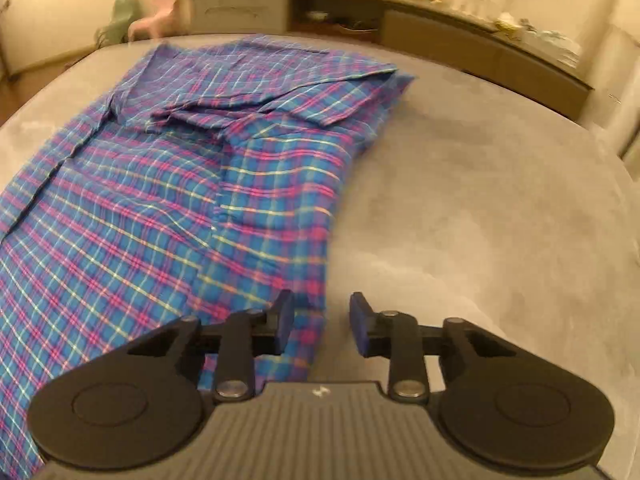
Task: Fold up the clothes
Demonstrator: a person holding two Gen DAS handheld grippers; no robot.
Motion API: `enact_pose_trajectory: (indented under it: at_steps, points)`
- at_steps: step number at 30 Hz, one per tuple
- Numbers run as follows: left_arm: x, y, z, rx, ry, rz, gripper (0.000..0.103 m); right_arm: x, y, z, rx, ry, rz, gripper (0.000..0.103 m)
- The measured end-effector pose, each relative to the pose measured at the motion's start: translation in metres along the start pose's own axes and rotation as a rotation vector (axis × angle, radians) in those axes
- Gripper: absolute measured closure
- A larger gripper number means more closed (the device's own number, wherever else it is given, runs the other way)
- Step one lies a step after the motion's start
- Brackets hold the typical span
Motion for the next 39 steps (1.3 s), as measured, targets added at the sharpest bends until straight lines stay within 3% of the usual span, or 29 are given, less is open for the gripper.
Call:
enact_pose_trajectory:
  at_steps: [3,4,6,9,12,14,19,21,23,25,28,30,34,35,36,37,38,39]
  points:
    - [0.014,0.064,0.024,-0.168,-0.029,-0.122,0.041,0.055,0.051,0.005,-0.094,-0.051,-0.098,0.065]
    - [0.02,0.08,0.037,-0.225,-0.026,-0.139,0.041,0.075,0.062,0.015,-0.129,-0.053,-0.105,0.057]
    - [0.03,0.095,0.056,-0.3,-0.034,-0.131,0.04,0.111,0.071,0.041,-0.206,0.004,-0.06,0.054]
    - [0.04,0.086,0.069,-0.384,-0.07,-0.089,0.04,0.138,0.064,0.078,-0.268,0.079,0.005,0.052]
    - [0.046,0.076,0.074,-0.432,-0.075,-0.068,0.04,0.132,0.054,0.102,-0.157,0.152,-0.011,0.063]
    - [0.051,0.075,0.078,-0.428,-0.044,-0.061,0.04,0.122,0.053,0.106,-0.122,0.156,-0.021,0.1]
    - [0.061,0.084,0.086,-0.386,0.042,-0.069,0.04,0.1,0.049,0.106,-0.207,0.089,-0.008,0.1]
    - [0.067,0.105,0.092,-0.351,0.104,-0.121,0.04,0.101,0.045,0.099,-0.285,0.022,-0.004,0.093]
    - [0.076,0.128,0.103,-0.332,0.176,-0.172,0.034,0.119,0.062,0.076,-0.403,-0.105,-0.047,0.066]
    - [0.087,0.142,0.124,-0.335,0.272,-0.188,0.029,0.148,0.079,0.054,-0.485,-0.198,-0.092,0.046]
    - [0.096,0.144,0.142,-0.338,0.351,-0.181,0.025,0.184,0.084,0.023,-0.415,-0.31,-0.085,0.044]
    - [0.099,0.139,0.146,-0.314,0.382,-0.177,0.019,0.196,0.076,0.015,-0.419,-0.354,-0.068,0.041]
    - [0.1,0.122,0.149,-0.219,0.405,-0.123,0.018,0.194,0.046,0.023,-0.492,-0.363,-0.017,0.035]
    - [0.1,0.119,0.148,-0.202,0.394,-0.114,0.02,0.192,0.038,0.03,-0.504,-0.346,-0.002,0.037]
    - [0.099,0.116,0.146,-0.176,0.382,-0.106,0.03,0.189,0.032,0.036,-0.501,-0.327,0.019,0.04]
    - [0.1,0.115,0.143,-0.155,0.369,-0.096,0.058,0.189,0.03,0.042,-0.505,-0.306,0.042,0.056]
    - [0.1,0.115,0.139,-0.14,0.354,-0.085,0.074,0.188,0.029,0.049,-0.526,-0.273,0.075,0.083]
    - [0.101,0.115,0.135,-0.125,0.339,-0.073,0.091,0.188,0.031,0.055,-0.531,-0.239,0.097,0.092]
Point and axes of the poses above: each gripper's, at about its wrist camera, not at the fingertips, and y roughly against the way its jaws point, z to its left, x to its underside, the point moved 4 cm from there along -y, roughly the way its jaws point, and after that the axes turned 14 degrees about z, right-handed, at the moved point
